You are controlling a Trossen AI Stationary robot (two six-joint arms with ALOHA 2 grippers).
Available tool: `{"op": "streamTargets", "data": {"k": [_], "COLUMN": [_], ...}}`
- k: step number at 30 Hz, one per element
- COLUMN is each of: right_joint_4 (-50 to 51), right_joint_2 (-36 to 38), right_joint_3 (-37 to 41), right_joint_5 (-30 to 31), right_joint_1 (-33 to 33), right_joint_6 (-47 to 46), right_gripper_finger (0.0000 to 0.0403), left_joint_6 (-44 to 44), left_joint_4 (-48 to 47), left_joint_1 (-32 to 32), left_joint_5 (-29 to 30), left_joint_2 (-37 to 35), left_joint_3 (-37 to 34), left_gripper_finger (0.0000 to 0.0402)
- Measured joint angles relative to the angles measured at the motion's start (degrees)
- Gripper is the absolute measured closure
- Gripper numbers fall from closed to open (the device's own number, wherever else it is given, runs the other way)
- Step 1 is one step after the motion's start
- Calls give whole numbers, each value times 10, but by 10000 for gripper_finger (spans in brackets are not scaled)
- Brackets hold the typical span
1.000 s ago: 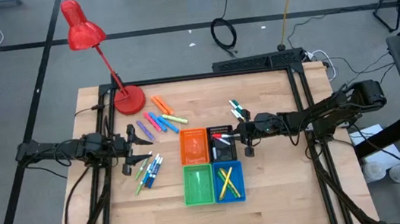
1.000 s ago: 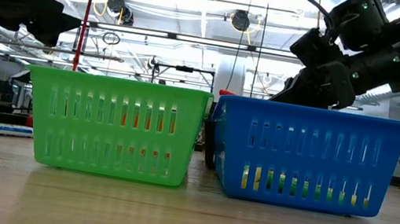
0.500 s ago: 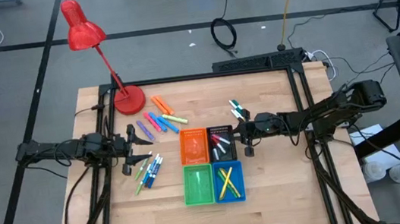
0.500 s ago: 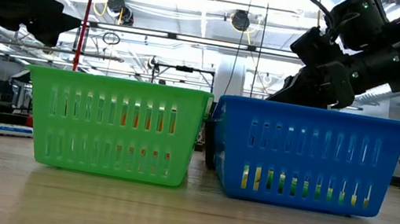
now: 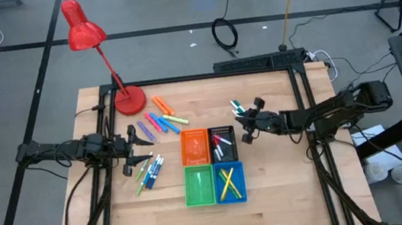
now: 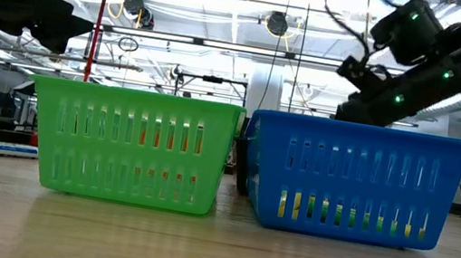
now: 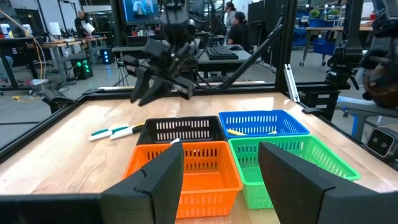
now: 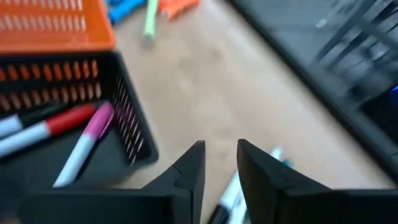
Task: Pick & Place Markers
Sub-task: Put the black highlighter pen into the black basket
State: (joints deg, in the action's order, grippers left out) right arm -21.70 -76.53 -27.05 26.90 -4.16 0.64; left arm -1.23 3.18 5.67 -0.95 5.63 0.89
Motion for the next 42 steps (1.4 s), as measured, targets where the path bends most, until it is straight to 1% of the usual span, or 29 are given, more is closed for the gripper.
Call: {"op": "streamTargets", "data": {"k": [5, 8, 13, 22, 26, 29, 31, 42], "right_joint_4": [52, 67, 66, 44, 8, -15, -25, -20], "right_joint_2": [0, 0, -11, -54, -87, -112, -119, -123], "right_joint_3": [0, 0, 14, 18, 17, 17, 17, 17], "right_joint_5": [-121, -151, -151, -152, -154, -170, -181, -181], "right_joint_1": [-48, -62, -78, -102, -105, -105, -105, -105], "right_joint_6": [-32, -33, -31, -24, -19, -8, -1, 17], "right_gripper_finger": [286, 270, 257, 260, 262, 262, 262, 266], "left_joint_6": [0, 0, 0, 0, 0, 0, 0, 0], "left_joint_4": [0, 0, 0, 0, 0, 0, -1, 0], "left_joint_1": [0, 0, 0, 0, 0, 0, 0, 0], "left_joint_5": [0, 0, 0, 0, 0, 0, 0, 0], "left_joint_2": [0, 0, 0, 0, 0, 0, 0, 0], "left_joint_3": [0, 0, 0, 0, 0, 0, 0, 0], "left_gripper_finger": [190, 190, 190, 190, 190, 190, 190, 190]}}
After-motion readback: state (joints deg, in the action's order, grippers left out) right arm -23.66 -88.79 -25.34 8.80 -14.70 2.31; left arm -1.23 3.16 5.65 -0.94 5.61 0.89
